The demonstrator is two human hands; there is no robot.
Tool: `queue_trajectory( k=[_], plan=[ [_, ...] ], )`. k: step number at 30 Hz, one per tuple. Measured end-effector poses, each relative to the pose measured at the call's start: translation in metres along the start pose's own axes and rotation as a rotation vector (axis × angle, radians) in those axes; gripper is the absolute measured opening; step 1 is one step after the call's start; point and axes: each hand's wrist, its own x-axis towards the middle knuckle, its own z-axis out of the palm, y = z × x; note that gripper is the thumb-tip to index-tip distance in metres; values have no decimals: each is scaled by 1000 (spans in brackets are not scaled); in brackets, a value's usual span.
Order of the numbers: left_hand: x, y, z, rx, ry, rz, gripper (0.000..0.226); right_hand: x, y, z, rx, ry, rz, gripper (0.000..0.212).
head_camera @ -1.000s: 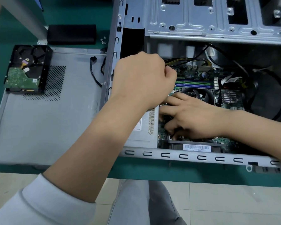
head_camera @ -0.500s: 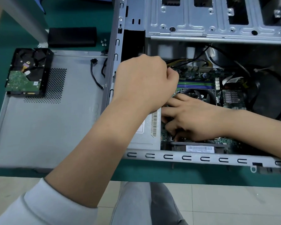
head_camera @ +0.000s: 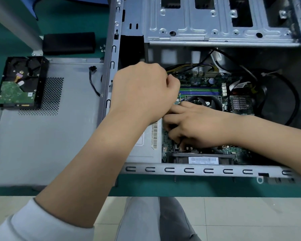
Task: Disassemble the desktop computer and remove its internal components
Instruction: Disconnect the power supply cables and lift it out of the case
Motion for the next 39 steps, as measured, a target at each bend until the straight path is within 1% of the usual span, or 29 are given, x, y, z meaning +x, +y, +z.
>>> queue_trajectory(
  k=[3, 5, 8, 10, 14, 16, 19, 20, 22, 24, 28, 30, 32, 34, 35, 36, 38, 39],
  plan=[
    [0, 1, 0, 4, -11, -4, 43, 0, 3, -3, 65, -13, 5, 11],
    [0, 0, 0, 7, -13, -8, 43, -3, 4, -3, 93, 5, -9, 8],
    [0, 1, 1, 15, -8, -6, 44, -5, 3, 1, 66, 13, -29, 9],
    [0, 1, 1, 16, -7, -4, 43, -4, 3, 2, 71, 7, -10, 10],
    [0, 0, -1, 8, -27, -9, 43, -8, 2, -10, 197, 60, 45, 4],
    [0, 0, -2, -1, -38, -7, 43, -14, 3, -19, 229, 154, 119, 6],
    [1, 0, -4, -33, -24, -9, 44, -23, 16, -32, 250, 335, 343, 19],
    [1, -1, -4, -46, -16, -7, 45, -27, 22, -36, 298, 336, 435, 20],
    [0, 0, -6, -64, -4, -3, 46, -34, 28, -41, 483, 271, 565, 24],
    [0, 0, -7, -74, 12, 5, 46, -38, 23, -43, 619, 233, 611, 34],
    [0, 0, -8, -104, 48, 32, 44, -39, -1, -35, 626, 237, 648, 55],
    [-1, 1, -11, -112, 56, 44, 43, -40, -12, -31, 685, 305, 712, 55],
    [-4, 2, -15, -138, 28, 50, 36, -43, -25, -27, 723, 395, 758, 44],
    [-9, -2, -17, -207, -38, 88, 25, -46, -36, -24, 710, 464, 770, 34],
    [-14, -6, -19, -238, -90, 132, 29, -47, -41, -23, 697, 472, 768, 32],
    [-21, -10, -20, -247, -147, 184, 39, -48, -46, -21, 678, 453, 763, 30],
    [-41, -17, -24, -179, -227, 278, 57, -50, -51, -21, 633, 389, 768, 29],
    [-52, -18, -25, -111, -249, 313, 62, -50, -53, -23, 612, 378, 774, 29]
  ],
)
